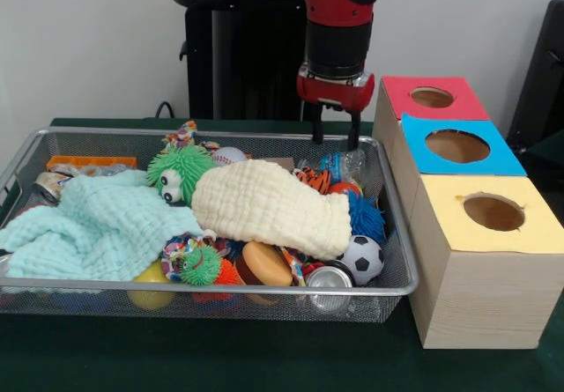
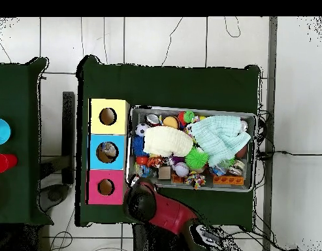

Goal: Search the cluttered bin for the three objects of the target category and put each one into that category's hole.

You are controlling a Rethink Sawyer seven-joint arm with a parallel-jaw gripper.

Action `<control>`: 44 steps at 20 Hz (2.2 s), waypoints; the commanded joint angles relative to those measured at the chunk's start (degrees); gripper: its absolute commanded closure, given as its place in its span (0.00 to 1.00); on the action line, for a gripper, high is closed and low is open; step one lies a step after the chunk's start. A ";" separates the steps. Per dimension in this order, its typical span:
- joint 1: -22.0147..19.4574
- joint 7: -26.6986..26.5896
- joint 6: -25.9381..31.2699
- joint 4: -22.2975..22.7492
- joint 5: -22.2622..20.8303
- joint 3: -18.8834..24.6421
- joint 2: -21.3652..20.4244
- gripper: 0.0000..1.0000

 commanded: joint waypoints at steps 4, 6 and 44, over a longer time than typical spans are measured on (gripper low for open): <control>0.82 12.71 5.77 -3.50 4.41 3.56 -1.77 0.00; 0.17 12.62 4.44 -3.54 3.86 4.12 -1.34 0.00; -2.18 13.01 -5.65 -4.87 1.36 9.46 4.05 0.00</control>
